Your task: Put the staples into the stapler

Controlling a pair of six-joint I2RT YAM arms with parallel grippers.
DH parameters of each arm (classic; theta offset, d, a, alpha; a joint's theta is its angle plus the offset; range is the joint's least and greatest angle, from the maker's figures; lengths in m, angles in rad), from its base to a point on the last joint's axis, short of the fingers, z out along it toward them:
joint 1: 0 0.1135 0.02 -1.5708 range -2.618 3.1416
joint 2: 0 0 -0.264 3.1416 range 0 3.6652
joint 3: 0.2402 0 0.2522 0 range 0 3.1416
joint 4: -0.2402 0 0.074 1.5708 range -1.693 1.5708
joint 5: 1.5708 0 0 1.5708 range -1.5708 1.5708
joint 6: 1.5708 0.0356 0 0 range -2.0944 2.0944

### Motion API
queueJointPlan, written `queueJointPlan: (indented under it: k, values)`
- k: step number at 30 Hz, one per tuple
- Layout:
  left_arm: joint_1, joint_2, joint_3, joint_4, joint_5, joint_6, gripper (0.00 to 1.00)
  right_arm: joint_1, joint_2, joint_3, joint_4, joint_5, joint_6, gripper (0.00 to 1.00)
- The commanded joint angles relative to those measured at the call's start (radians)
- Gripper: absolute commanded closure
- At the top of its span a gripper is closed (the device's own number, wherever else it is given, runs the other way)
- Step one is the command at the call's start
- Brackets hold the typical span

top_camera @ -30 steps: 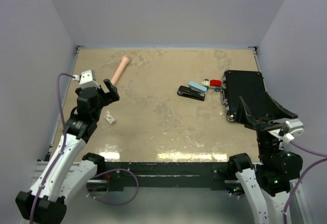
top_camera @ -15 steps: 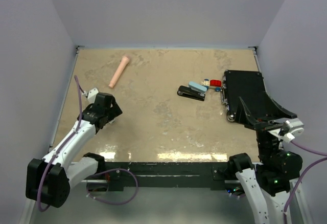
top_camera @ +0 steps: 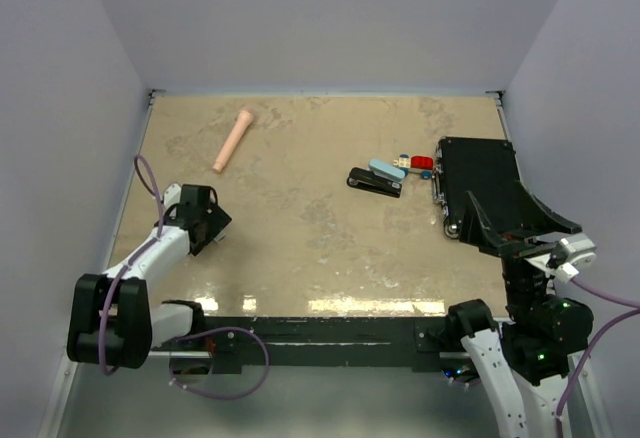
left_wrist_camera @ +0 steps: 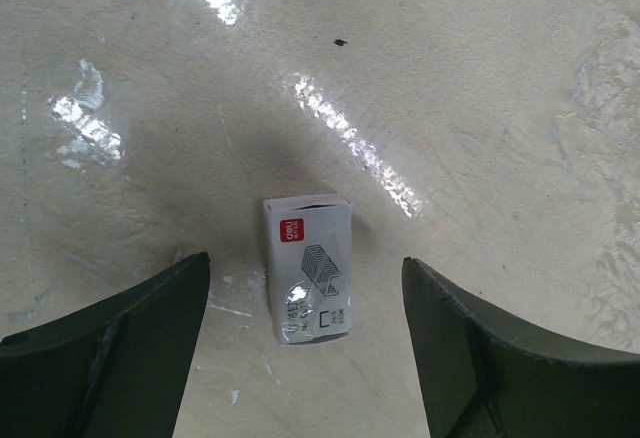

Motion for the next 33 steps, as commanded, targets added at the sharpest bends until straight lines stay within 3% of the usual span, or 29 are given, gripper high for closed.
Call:
queueJointPlan:
  k: [1, 14, 17, 23, 26, 33]
  values:
    - [0.001, 0.019, -0.009, 0.070, 0.022, -0.017, 0.20, 0.007, -0.015, -0.004, 0.018, -0.011, 0.011, 0.01]
    - [-0.097, 0.113, 0.028, 0.056, -0.010, 0.030, 0.57, 0.007, -0.020, -0.004, 0.016, -0.011, 0.011, 0.01]
    - [-0.140, 0.130, 0.040, 0.052, -0.018, 0.053, 0.61, 0.005, -0.020, -0.004, 0.018, -0.013, 0.014, 0.01]
    - [-0.258, 0.176, 0.091, 0.058, 0.022, 0.142, 0.64, 0.005, -0.003, 0.008, 0.021, -0.031, 0.031, 0.01]
    - [-0.345, 0.220, 0.134, 0.050, 0.054, 0.203, 0.63, 0.005, 0.057, 0.041, 0.005, -0.114, 0.057, 0.01]
    - [-0.538, 0.295, 0.192, 0.068, 0.140, 0.314, 0.59, 0.005, 0.362, 0.154, -0.062, -0.362, 0.129, 0.01]
